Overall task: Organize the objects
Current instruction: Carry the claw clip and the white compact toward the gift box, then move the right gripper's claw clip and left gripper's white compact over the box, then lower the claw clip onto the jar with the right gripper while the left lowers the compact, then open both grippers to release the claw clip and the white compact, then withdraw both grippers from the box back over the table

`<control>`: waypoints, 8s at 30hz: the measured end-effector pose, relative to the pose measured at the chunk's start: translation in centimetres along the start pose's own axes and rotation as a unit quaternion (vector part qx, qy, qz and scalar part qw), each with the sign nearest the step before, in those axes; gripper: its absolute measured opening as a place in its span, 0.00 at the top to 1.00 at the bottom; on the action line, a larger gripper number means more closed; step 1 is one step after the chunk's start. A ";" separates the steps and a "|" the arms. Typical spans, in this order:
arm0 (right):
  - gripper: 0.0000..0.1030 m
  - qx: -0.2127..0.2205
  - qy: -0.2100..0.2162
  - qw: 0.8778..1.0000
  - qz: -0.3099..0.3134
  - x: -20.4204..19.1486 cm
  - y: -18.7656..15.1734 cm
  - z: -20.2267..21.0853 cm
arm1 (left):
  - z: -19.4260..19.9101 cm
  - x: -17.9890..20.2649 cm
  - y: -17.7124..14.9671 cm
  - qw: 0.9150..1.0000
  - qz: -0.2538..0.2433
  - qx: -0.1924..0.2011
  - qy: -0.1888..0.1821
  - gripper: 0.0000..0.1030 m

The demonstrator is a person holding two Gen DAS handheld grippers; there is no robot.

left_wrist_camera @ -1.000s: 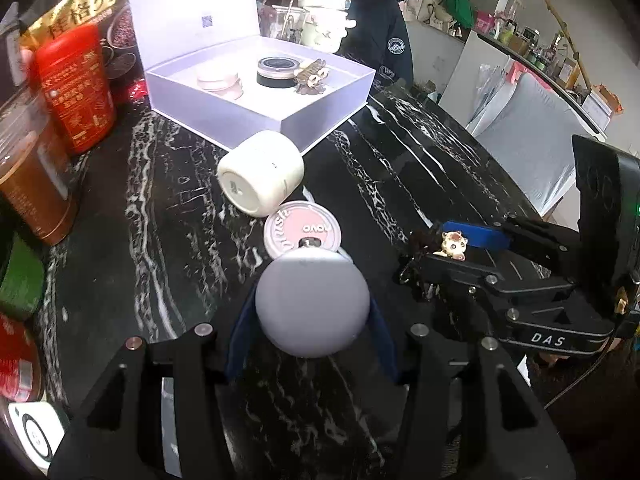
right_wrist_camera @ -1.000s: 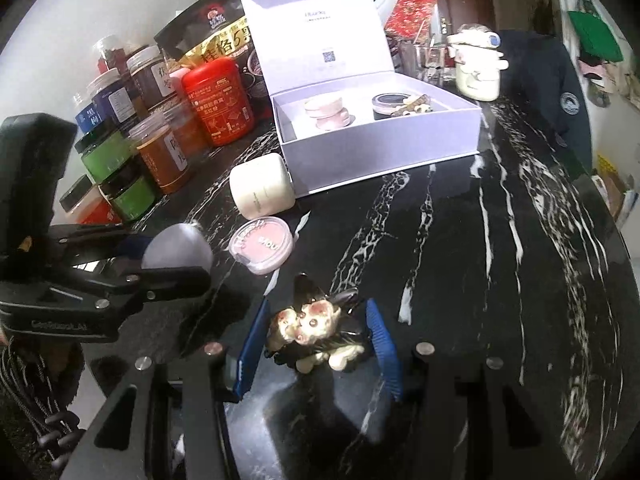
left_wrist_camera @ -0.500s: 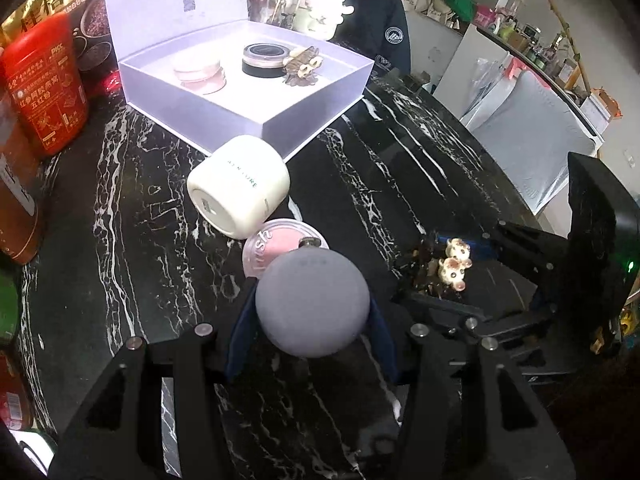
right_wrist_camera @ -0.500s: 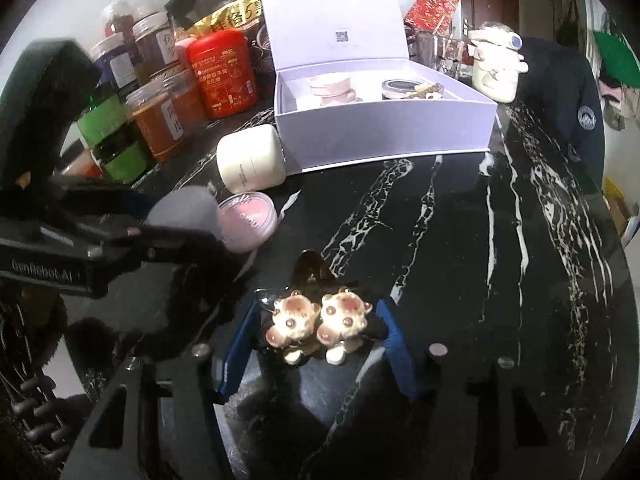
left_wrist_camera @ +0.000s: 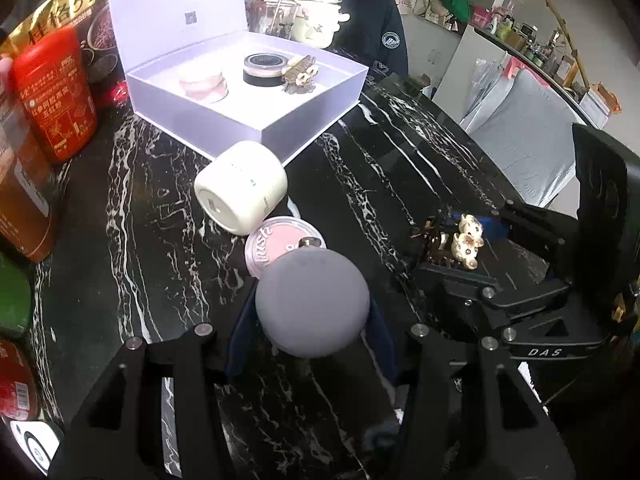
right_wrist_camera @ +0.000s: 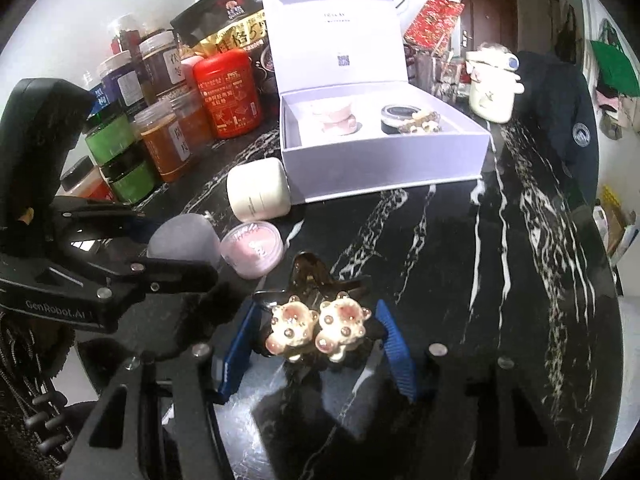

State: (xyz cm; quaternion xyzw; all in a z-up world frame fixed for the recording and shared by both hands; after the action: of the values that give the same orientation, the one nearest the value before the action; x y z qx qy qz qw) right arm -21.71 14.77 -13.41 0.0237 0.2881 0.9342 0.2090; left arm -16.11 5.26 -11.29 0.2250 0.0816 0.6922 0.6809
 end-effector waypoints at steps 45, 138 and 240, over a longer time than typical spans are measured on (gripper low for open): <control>0.40 -0.104 0.037 0.994 0.008 0.2 15.0 15.0 | 15.6 2.5 13.1 0.996 0.043 -0.083 0.000 0.52; 0.40 -0.149 0.032 0.986 0.073 11.6 26.1 -16.8 | -8.8 -14.6 24.7 0.986 0.154 -0.055 0.013 0.52; 0.26 -0.090 -0.020 0.996 0.008 4.2 16.3 9.1 | 11.3 -2.8 14.7 0.985 0.156 -0.013 0.066 0.22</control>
State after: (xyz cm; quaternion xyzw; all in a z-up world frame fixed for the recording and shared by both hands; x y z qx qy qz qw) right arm -30.16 9.15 2.81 0.0255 0.1981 0.9573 0.2088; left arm -24.74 -0.55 4.37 0.1794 0.0812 0.8043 0.5607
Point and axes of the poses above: each gripper's, at about its wrist camera, not at the fingertips, and z roughly against the way its jaws point, x to its right, y to its top, the point moved 9 cm from there along -z, roughly the way its jaws point, and after that the axes turned 9 degrees about -x, right-handed, at the moved point
